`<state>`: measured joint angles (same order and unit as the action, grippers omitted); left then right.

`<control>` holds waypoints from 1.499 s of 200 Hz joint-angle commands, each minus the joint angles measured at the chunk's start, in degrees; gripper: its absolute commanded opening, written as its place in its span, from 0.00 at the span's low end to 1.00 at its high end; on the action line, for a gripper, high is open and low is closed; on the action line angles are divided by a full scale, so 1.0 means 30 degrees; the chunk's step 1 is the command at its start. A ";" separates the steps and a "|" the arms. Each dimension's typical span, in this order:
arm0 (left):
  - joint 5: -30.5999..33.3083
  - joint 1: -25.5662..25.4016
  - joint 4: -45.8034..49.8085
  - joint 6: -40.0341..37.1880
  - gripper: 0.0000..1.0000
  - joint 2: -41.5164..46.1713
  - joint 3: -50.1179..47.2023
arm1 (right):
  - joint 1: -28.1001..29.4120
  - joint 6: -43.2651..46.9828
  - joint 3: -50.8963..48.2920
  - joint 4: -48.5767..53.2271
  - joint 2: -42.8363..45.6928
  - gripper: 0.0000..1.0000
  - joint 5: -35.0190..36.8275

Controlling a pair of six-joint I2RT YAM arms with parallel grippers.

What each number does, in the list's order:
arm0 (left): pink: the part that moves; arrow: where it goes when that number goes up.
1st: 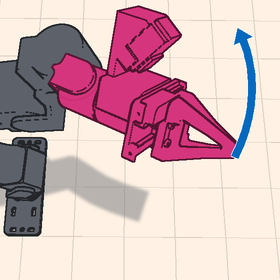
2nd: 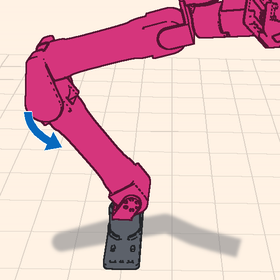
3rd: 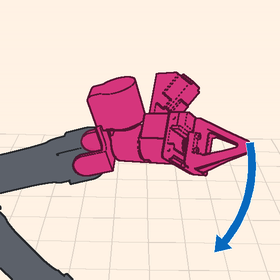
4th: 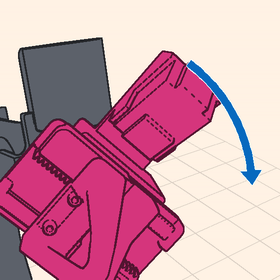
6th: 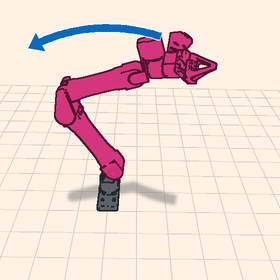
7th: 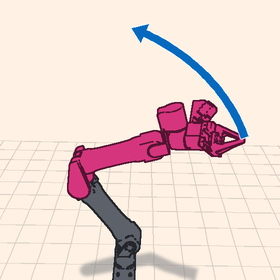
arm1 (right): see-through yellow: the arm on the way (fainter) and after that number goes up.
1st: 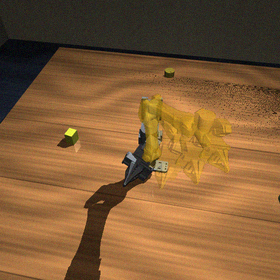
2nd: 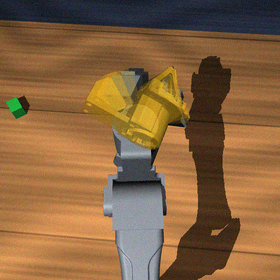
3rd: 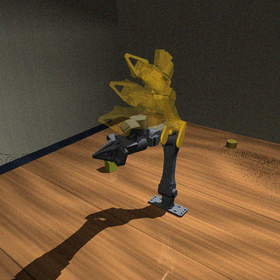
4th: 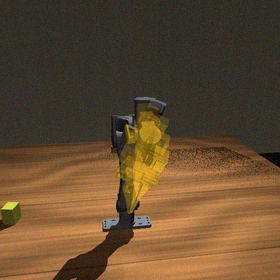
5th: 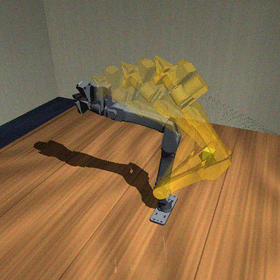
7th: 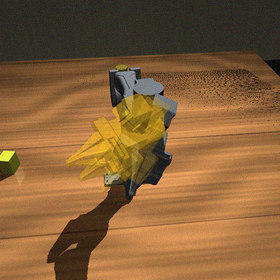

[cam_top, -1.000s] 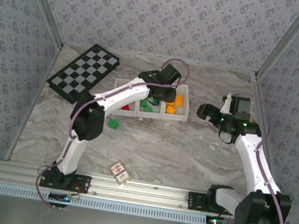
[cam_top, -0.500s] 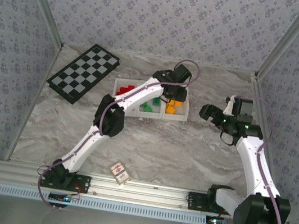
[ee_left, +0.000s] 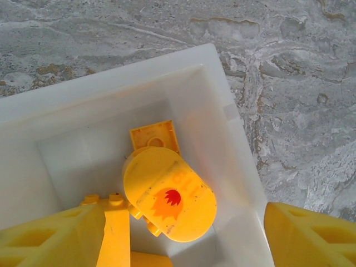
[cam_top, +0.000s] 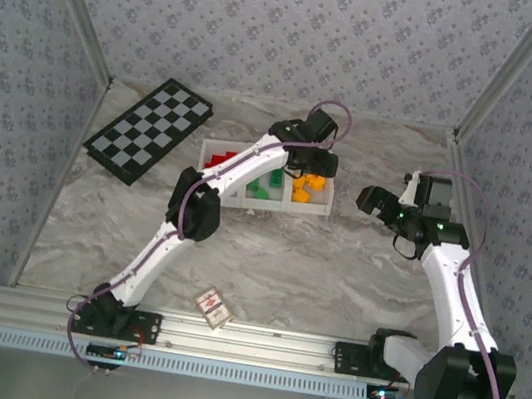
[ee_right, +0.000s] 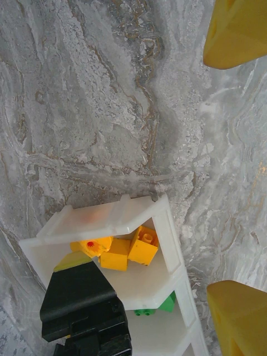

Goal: Sort the legos into containers by color
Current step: Place the lego in the container, then pick up the lego from the center of the table.

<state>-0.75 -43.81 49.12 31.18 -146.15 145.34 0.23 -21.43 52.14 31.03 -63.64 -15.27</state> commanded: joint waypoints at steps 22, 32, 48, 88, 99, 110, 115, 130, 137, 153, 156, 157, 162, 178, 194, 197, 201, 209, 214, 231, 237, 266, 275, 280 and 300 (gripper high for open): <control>-0.0882 -0.0211 0.0124 -0.1892 0.82 0.1987 0.1497 | -0.0834 0.0081 0.1017 0.1901 0.1240 1.00 0.0314; -0.0633 -0.0344 0.0647 -0.2585 0.86 0.2358 0.1828 | -0.1129 0.0089 0.1034 0.2241 0.2151 1.00 0.0350; 0.0375 -0.0525 0.1584 -0.3566 0.92 0.3299 0.1806 | -0.1515 0.0265 0.1006 0.2803 0.3579 1.00 0.0597; 0.3759 -0.0861 0.1838 -0.4708 1.00 0.8126 -0.4271 | -0.1688 0.0494 -0.0024 0.3369 0.5968 1.00 0.1398; 0.4325 -0.0816 0.0674 -0.4619 1.00 1.0422 -0.7779 | -0.1728 0.0493 -0.0433 0.3373 0.6336 1.00 0.1382; 0.4771 -0.0771 -0.0627 -0.4451 1.00 1.2709 -1.1303 | -0.1718 0.0468 -0.0884 0.3385 0.6529 1.00 0.1397; 0.4894 -0.0712 -0.1066 -0.4371 1.00 1.3666 -1.2865 | -0.1742 0.0449 -0.1064 0.3369 0.6576 1.00 0.1376; 0.5086 -0.0512 -0.1968 -0.4307 1.00 1.6299 -1.6617 | -0.1768 0.0238 -0.1516 0.3283 0.6640 1.00 0.1156; 0.5363 -0.0414 -0.2095 -0.4256 1.00 1.7396 -1.8120 | -0.1776 0.0116 -0.1682 0.3218 0.6628 1.00 0.0995; 0.5986 -0.0185 -0.2071 -0.3975 1.00 1.9523 -2.1196 | -0.1777 -0.0023 -0.1835 0.3027 0.6606 1.00 0.0897; 0.6095 -0.0102 -0.2051 -0.3889 1.00 1.9878 -2.1727 | -0.1802 -0.0018 -0.1850 0.3060 0.6595 1.00 0.0866; 0.6132 -0.0088 -0.2035 -0.3845 1.00 2.0000 -2.1903 | -0.1803 -0.0012 -0.1837 0.3053 0.6594 1.00 0.0854; 0.6307 0.0062 -0.1987 -0.3650 1.00 2.0563 -2.2734 | -0.1818 -0.0033 -0.1852 0.3047 0.6583 1.00 0.0839; 0.6489 0.0597 -0.1921 -0.2933 1.00 2.2209 -2.5352 | -0.1827 -0.0044 -0.1796 0.3191 0.6633 1.00 0.0783; 0.5977 0.1396 -0.1957 -0.2184 1.00 2.3617 -2.7409 | -0.1805 -0.0020 -0.1859 0.3230 0.6774 1.00 0.0779; 0.5852 0.1520 -0.2008 -0.2109 1.00 2.3855 -2.7733 | -0.1820 -0.0007 -0.1894 0.3209 0.6795 1.00 0.0771; 0.5683 0.1679 -0.2075 -0.2011 1.00 2.4105 -2.8105 | -0.1810 0.0017 -0.1978 0.3086 0.6858 1.00 0.0826; 0.5495 0.1945 -0.2163 -0.1859 1.00 2.4481 -2.8761 | -0.1807 -0.0024 -0.2164 0.2883 0.6941 1.00 0.0842; 0.5434 0.2053 -0.2213 -0.1813 1.00 2.4626 -2.9055 | -0.1816 -0.0083 -0.2265 0.2769 0.6993 1.00 0.0813; 0.5189 0.2281 -0.2419 -0.1808 1.00 2.4659 -2.9699 | -0.1805 -0.0180 -0.2441 0.2728 0.6913 1.00 0.0687; 0.5060 0.2327 -0.2502 -0.1831 1.00 2.4518 -2.9793 | -0.1812 -0.0157 -0.2439 0.2790 0.6837 1.00 0.0669; 0.4523 0.2634 -0.3153 -0.2101 0.99 2.3170 -2.9989 | -0.1805 -0.0172 -0.2468 0.2984 0.6776 1.00 0.0694; 0.4362 0.2833 -0.3261 -0.2146 0.98 2.2621 -3.0015 | -0.1820 -0.0171 -0.2492 0.2988 0.6799 1.00 0.0694; 0.4234 0.2943 -0.3278 -0.2182 0.98 2.2300 -3.0046 | -0.1805 -0.0180 -0.2478 0.2984 0.6796 1.00 0.0748; 0.3341 0.3560 -0.3945 -0.2419 0.93 2.1107 -3.0279 | -0.1846 -0.0168 -0.2473 0.2936 0.6767 1.00 0.0808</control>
<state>12.67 -35.05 40.05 24.56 -79.35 55.64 -4.91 -21.58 45.12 39.29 -43.38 -12.67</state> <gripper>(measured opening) 0.953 0.996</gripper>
